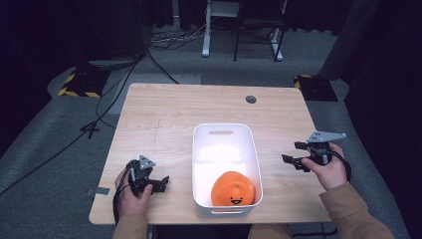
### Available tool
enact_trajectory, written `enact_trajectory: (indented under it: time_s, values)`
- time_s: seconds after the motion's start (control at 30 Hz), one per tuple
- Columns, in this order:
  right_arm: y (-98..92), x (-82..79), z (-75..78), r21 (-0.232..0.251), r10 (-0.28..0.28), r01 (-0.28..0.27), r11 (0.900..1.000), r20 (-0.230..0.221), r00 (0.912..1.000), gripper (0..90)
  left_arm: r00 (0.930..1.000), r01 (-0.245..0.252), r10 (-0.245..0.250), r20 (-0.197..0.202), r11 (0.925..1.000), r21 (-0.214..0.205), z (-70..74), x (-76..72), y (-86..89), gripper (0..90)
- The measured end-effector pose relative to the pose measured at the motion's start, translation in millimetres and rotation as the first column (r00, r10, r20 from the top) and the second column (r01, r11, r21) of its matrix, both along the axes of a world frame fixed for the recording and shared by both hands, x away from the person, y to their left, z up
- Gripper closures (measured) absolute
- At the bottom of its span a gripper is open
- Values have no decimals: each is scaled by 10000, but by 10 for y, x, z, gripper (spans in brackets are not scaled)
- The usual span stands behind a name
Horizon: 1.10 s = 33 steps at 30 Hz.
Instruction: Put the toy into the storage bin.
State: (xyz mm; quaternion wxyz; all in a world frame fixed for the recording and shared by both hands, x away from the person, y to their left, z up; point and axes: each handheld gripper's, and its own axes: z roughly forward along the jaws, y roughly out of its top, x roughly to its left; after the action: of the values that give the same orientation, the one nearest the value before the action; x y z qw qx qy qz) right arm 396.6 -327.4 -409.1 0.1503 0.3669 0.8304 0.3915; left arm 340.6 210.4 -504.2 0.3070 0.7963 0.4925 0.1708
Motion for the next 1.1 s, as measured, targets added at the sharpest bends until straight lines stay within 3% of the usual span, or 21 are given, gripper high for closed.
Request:
enact_trajectory:
  time_s: [0.17,0.37,0.5,0.9,1.0,1.1]
  values:
    - [-43,34,-147,-5,-359,359,9994,-147,9992,197,10000,-12,12,-3,10000,-4,0,0,-1,2]
    - [-102,60,-323,-399,-452,433,9983,-491,9978,186,10000,1,-1,-2,10000,2,0,0,0,2]
    - [-136,69,-459,-64,-686,683,9976,-688,9953,186,10000,-3,3,0,10000,2,0,0,0,2]
    - [-184,33,-767,-223,-1107,1089,9938,-1089,9879,185,10000,-12,12,-1,10000,-3,0,0,-1,2]
    - [-190,18,-842,-508,-1187,1140,9922,-1024,9876,180,10000,-2,2,0,10000,4,0,0,0,2]
    - [-193,-5,-879,-865,-1004,964,9916,-432,9940,178,10000,0,0,-2,10000,3,0,0,0,2]
